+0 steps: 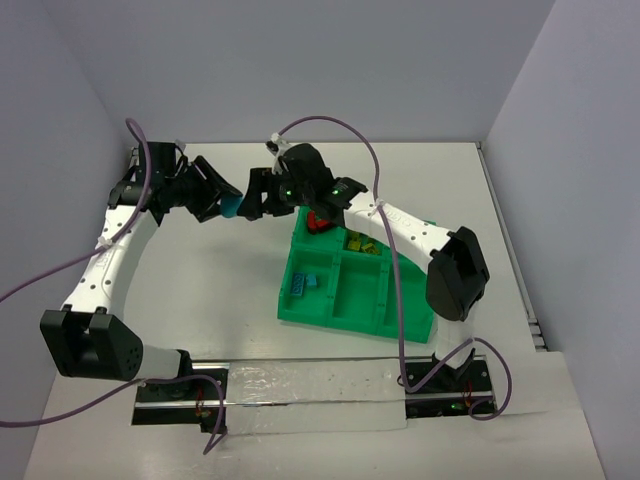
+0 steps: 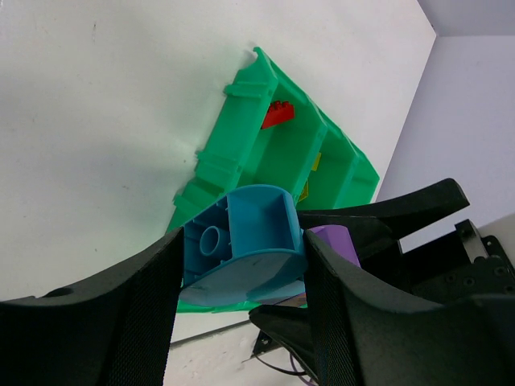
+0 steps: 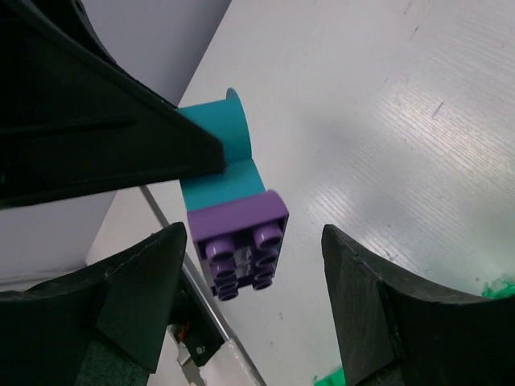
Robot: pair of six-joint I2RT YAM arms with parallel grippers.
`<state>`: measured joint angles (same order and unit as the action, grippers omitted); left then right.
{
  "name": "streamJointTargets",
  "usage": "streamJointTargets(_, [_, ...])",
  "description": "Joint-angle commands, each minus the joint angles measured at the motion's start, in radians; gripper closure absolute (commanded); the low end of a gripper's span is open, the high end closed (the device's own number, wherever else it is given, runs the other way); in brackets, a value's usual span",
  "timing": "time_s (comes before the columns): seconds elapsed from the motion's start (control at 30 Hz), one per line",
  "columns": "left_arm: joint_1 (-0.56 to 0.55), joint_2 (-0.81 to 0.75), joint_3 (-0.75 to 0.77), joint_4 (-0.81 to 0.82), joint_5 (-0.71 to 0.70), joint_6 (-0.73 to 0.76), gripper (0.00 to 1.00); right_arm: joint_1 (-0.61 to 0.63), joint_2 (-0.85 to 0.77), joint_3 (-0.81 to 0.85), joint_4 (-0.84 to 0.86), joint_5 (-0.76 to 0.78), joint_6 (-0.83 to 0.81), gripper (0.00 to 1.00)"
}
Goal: Sort the legos into containers by color
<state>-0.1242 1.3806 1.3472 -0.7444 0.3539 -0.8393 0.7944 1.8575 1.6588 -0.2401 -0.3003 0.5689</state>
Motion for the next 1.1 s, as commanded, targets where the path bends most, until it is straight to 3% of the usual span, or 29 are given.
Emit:
streamJointTargets(0.0, [-0.006, -0.035, 0.038, 0.021, 0.034, 0.017, 1.0, 0.008, 0.023, 0.081, 0.033, -0.053, -0.009, 0.27])
streamJointTargets(0.23, [-0.006, -0.041, 0.029, 0.025, 0.046, 0.02, 1.0, 0.008, 0.027, 0.062, 0.094, -0.108, 0.017, 0.48])
streamJointTargets(0.3, [-0.006, -0.043, 0.027, 0.026, 0.049, 0.023, 1.0, 0.008, 0.017, 0.046, 0.112, -0.115, 0.022, 0.59])
streamJointTargets(0.43, [-0.006, -0.046, 0.032, 0.02, 0.045, 0.032, 1.0, 0.008, -0.008, 0.003, 0.149, -0.116, 0.035, 0.91])
streamJointTargets(0.5, [-0.006, -0.045, 0.042, 0.011, 0.04, 0.035, 1.0, 0.004, -0.018, -0.029, 0.16, -0.124, 0.05, 0.98])
streamJointTargets(0.67, [-0.005, -0.031, 0.082, -0.016, 0.015, 0.045, 1.0, -0.01, -0.054, -0.122, 0.232, -0.166, 0.098, 1.0])
streamJointTargets(1.07, [-0.002, -0.012, 0.085, 0.007, 0.029, 0.038, 1.0, -0.035, -0.192, -0.297, 0.229, -0.128, 0.074, 1.0])
